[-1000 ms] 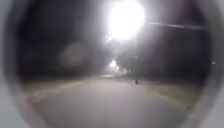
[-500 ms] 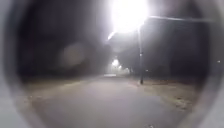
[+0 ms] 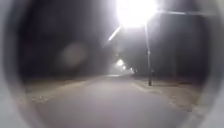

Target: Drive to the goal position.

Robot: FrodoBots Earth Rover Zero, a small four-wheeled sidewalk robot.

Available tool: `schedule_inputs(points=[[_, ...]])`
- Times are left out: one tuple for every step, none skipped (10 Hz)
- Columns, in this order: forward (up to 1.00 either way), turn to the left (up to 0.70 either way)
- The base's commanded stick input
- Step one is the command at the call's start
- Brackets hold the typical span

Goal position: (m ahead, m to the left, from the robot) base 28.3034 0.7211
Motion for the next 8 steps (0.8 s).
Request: schedule_inputs(points=[[1.00, 0.04], [1.00, 0.04], [1.00, 0.03], [1.00, 0.03], [1.00, 0.02], [1.00, -0.01], [1.00, -0.06], [1.00, -0.11]])
